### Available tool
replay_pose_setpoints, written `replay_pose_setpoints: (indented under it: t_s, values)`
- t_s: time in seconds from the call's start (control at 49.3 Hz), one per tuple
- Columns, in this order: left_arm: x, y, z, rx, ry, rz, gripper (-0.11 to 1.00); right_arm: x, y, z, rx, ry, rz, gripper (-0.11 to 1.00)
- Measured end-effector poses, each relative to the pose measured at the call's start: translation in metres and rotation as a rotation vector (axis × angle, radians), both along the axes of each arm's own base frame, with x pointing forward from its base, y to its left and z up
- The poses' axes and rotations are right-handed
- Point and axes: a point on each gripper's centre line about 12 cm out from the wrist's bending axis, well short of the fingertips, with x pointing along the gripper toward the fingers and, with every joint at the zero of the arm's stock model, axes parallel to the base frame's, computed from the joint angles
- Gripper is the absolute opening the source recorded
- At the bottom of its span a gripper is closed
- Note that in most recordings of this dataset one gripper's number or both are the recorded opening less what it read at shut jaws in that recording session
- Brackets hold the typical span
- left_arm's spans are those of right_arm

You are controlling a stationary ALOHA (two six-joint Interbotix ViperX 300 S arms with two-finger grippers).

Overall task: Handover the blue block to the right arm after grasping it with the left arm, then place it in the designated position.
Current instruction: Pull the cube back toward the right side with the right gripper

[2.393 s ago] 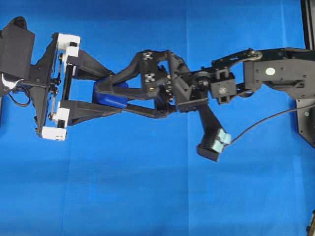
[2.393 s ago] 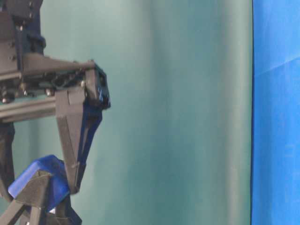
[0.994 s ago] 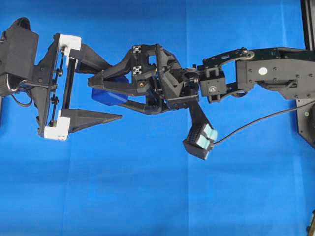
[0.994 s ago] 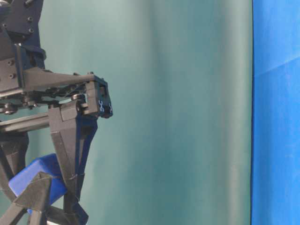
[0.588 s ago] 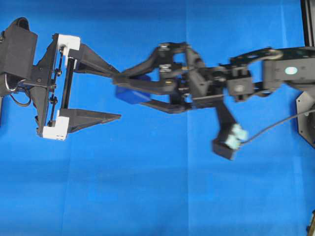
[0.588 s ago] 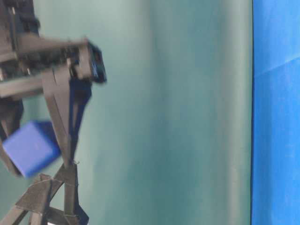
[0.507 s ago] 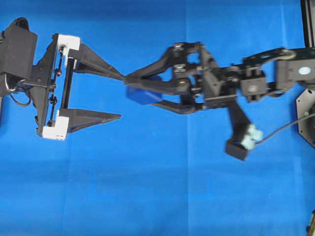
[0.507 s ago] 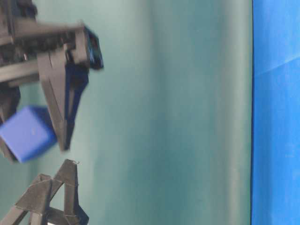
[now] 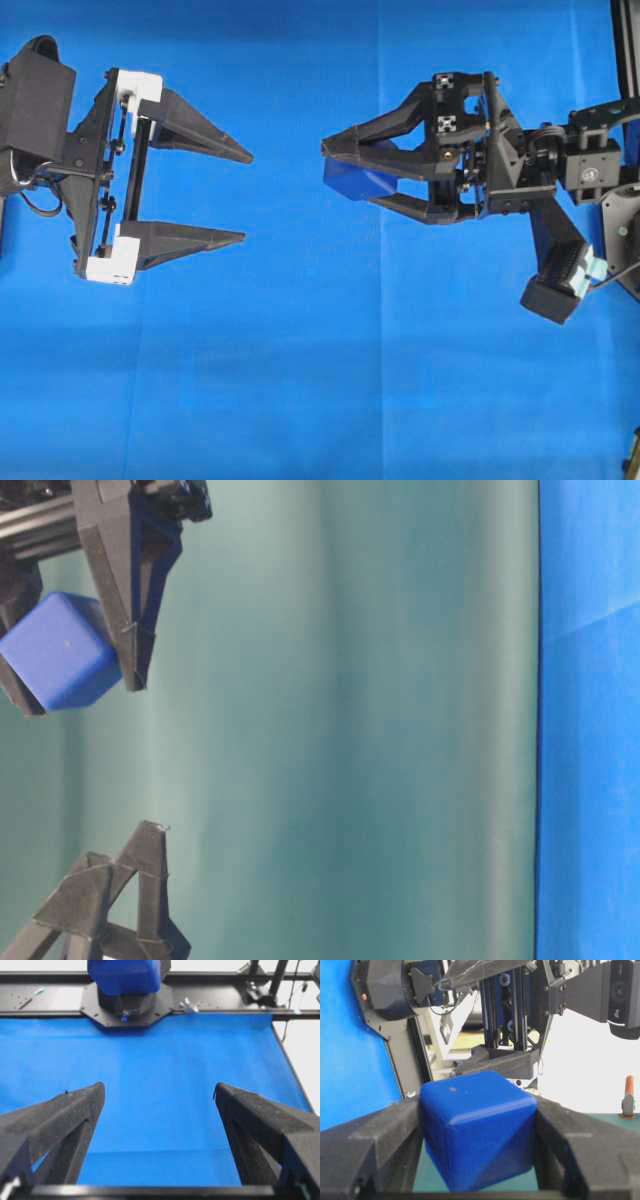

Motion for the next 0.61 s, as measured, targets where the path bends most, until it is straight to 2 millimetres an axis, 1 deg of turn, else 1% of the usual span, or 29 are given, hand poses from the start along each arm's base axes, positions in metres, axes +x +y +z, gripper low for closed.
replay_pose_setpoints:
  t_s: [0.122,0.203,0.608]
  values:
    - [0.0000,0.0000,0.0000,0.000,0.000,0.000,0.93,0.0000,0.0008,0.0000,0.028,0.002,-0.003,0.52]
    - [-0.0001,0.0000,-0.0006,0.000,0.002,0.000,0.93,0.0000,0.0018,0.0006,0.088,0.002,-0.007,0.52]
    - [0.0000,0.0000,0.0000,0.000,0.000,0.000,0.93,-0.0022,0.0045,0.0033,0.767,0.046,-0.091,0.52]
